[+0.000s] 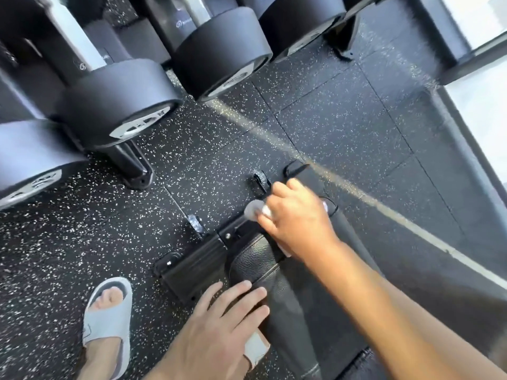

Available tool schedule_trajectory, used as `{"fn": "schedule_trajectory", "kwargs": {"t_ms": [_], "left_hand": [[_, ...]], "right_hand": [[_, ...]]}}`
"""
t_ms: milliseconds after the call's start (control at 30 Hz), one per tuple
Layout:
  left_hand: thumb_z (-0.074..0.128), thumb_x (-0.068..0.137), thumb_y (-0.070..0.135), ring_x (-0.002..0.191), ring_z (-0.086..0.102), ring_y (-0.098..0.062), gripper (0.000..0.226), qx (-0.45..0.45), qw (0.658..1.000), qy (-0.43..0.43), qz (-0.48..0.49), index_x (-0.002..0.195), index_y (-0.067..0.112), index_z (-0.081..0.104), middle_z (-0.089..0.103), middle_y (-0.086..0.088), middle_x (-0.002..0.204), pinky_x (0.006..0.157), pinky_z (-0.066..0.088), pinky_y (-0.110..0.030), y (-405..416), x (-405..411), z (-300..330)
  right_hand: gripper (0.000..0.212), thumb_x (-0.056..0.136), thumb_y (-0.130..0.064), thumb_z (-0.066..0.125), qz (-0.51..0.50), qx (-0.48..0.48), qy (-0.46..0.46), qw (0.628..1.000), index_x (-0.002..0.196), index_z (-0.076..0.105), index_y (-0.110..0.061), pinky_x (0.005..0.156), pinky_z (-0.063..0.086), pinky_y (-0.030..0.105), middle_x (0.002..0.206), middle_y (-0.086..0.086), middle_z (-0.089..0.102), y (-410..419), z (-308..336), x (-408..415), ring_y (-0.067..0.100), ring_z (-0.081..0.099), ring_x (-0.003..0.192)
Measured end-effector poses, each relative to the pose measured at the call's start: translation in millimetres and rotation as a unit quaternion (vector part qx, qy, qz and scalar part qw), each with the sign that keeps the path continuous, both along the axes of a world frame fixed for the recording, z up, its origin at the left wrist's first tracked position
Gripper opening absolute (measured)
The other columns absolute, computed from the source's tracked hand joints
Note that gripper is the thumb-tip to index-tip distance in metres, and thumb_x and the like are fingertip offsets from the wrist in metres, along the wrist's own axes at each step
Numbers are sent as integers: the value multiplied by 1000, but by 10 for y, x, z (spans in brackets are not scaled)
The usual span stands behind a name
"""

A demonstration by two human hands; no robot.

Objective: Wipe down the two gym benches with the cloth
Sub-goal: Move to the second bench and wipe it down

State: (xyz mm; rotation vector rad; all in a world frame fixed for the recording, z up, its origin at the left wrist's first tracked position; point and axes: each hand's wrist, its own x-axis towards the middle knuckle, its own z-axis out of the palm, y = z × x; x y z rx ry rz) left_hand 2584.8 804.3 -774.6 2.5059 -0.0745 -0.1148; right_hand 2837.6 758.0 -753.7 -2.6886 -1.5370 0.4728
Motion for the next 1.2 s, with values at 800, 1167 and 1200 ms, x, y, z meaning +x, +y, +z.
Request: {"fn": "schedule_trajectory", "kwargs": {"t_ms": [800, 1167, 1200], "left_hand": [[53, 83, -1, 120, 61, -40, 29, 45, 974, -103, -198, 106, 2, 71, 67, -17, 133, 102, 48, -56, -336, 2080, 20], [47, 100, 27, 154, 35, -38, 58, 188, 886, -82, -417, 158, 29, 45, 40, -1, 167, 119, 29, -68, -310, 1989, -12], [49, 100, 28, 154, 35, -36, 58, 182, 887, -88, -415, 158, 29, 46, 40, 0, 167, 120, 28, -67, -298, 1988, -29]], "right_hand": [[17, 92, -9, 63, -366, 204, -90, 904, 108, 69, -7, 69, 48, 47, 101, 12, 63, -1898, -282, -1017, 34, 54, 77], [25, 89, -7, 69, -585, 186, -101, 783, 113, 73, -7, 72, 52, 50, 103, 14, 66, -1936, -68, -1518, 38, 58, 85], [24, 89, -6, 67, -608, 185, -115, 764, 112, 73, -6, 71, 52, 51, 103, 15, 66, -1842, -73, -1517, 39, 58, 85]]}}
